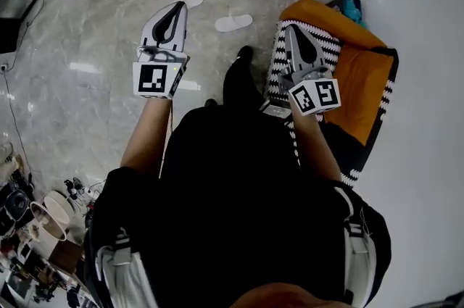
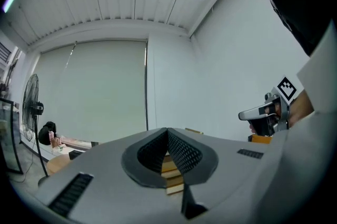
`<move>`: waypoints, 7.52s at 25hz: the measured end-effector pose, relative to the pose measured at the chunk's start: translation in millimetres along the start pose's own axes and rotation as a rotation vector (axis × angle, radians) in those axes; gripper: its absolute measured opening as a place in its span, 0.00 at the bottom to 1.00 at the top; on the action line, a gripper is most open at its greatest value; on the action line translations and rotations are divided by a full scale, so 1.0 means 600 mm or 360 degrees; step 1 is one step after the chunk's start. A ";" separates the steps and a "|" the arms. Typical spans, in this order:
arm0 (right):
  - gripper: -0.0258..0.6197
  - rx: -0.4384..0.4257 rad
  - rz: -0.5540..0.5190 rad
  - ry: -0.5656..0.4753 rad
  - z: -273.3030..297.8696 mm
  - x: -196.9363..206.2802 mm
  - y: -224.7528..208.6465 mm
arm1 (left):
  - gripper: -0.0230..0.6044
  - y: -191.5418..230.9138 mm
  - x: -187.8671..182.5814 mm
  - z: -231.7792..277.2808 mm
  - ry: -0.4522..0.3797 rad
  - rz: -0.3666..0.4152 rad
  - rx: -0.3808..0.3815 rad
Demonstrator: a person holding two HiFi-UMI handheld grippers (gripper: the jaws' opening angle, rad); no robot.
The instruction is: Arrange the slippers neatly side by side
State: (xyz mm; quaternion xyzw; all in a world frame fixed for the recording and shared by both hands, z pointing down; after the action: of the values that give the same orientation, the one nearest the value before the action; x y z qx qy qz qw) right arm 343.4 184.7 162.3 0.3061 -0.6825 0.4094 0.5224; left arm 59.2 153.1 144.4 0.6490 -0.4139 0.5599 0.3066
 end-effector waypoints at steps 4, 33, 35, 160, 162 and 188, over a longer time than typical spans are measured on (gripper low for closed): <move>0.09 -0.0036 0.0032 0.0025 0.075 -0.003 -0.093 | 0.06 0.021 0.018 0.101 0.0058 0.0019 -0.0041; 0.09 -0.0270 0.0174 0.0633 0.358 0.580 -0.307 | 0.06 0.201 0.604 0.233 0.0469 -0.0191 0.0128; 0.09 -0.0268 0.0219 0.0732 0.344 0.668 -0.310 | 0.06 0.202 0.667 0.206 0.0494 -0.0190 0.0127; 0.09 -0.0932 -0.0043 0.1336 0.604 0.931 0.042 | 0.06 0.528 0.701 -0.050 0.0671 -0.0331 -0.0223; 0.09 -0.0898 -0.0048 0.1202 0.634 0.825 0.077 | 0.06 0.546 0.623 -0.047 0.0604 -0.0339 -0.0230; 0.09 -0.0740 -0.0080 -0.0236 0.616 -0.028 0.326 | 0.06 0.665 -0.020 -0.075 -0.0050 -0.0205 -0.0161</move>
State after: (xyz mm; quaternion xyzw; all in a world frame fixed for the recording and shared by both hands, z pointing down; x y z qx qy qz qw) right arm 11.3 -46.9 55.3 0.2238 -0.7869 0.2045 0.5375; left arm -313.6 7.2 114.7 0.6667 -0.4037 0.5072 0.3679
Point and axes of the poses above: the fingertips, and each gripper's own axes: z forward along the fingers, y to its left, x out of its underside, the point moved 5 cm from there along -z, backward along the fingers, and after that the axes turned 11 degrees about -y, right-handed, at the moved point
